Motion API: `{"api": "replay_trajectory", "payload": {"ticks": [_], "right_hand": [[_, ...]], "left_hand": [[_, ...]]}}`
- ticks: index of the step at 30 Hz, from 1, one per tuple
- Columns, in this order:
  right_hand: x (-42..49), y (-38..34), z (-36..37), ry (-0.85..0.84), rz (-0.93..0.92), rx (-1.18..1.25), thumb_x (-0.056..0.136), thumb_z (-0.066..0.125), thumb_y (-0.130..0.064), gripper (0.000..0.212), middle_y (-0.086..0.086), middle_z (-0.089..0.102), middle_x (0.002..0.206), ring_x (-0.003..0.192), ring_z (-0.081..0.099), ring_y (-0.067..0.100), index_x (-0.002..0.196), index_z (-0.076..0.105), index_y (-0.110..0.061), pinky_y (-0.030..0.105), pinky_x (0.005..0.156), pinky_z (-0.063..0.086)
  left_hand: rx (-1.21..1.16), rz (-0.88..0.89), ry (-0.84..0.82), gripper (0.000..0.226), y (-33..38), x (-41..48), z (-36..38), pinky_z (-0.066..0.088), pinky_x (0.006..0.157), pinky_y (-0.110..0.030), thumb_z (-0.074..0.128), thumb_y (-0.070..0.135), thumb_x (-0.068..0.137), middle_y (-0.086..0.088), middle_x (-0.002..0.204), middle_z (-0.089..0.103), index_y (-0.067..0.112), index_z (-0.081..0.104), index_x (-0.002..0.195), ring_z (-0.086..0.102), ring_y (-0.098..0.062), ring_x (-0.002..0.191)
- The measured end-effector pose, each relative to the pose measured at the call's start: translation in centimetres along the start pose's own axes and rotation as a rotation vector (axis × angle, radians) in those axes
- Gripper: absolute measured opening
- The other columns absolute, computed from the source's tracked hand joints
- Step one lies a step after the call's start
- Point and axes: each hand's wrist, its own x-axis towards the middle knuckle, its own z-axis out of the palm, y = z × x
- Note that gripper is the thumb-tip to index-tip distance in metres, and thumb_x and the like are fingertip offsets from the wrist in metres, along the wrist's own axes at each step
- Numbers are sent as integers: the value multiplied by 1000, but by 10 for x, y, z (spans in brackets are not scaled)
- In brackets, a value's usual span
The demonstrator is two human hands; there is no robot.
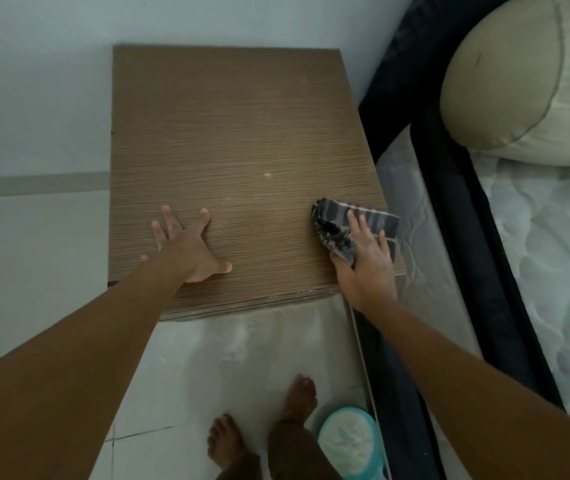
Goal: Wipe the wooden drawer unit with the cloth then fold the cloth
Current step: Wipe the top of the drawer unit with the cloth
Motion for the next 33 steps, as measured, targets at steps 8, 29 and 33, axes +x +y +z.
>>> {"api": "replay_trajectory", "payload": {"ticks": [8,29,33], "right_hand": [[-55,-31,52,-65,-83,38,87,45,-39,53,-6,29,158,149,13,9,140,48,-31,50,120,9],[-143,-33,11,154,956,1189,94,55,-26,28,7,66,103,92,65,24,119,52,-13,34,73,52],[-143,-14,5,193,1020,1493,94,51,-37,35,8,76,103,91,73,28,119,64,-16,39,79,53]], "left_hand": [[7,-18,-13,114,3,-2,-1,7,115,-63,77,46,76,-11,155,-36,39,-7,153,-25,-37,144],[-12,92,121,99,-13,-28,38,5,112,-66,68,55,81,-2,159,-28,37,4,154,-18,-24,148],[-22,101,160,95,-15,-37,51,5,113,-64,67,54,82,-3,161,-24,34,8,154,-14,-24,149]]}}
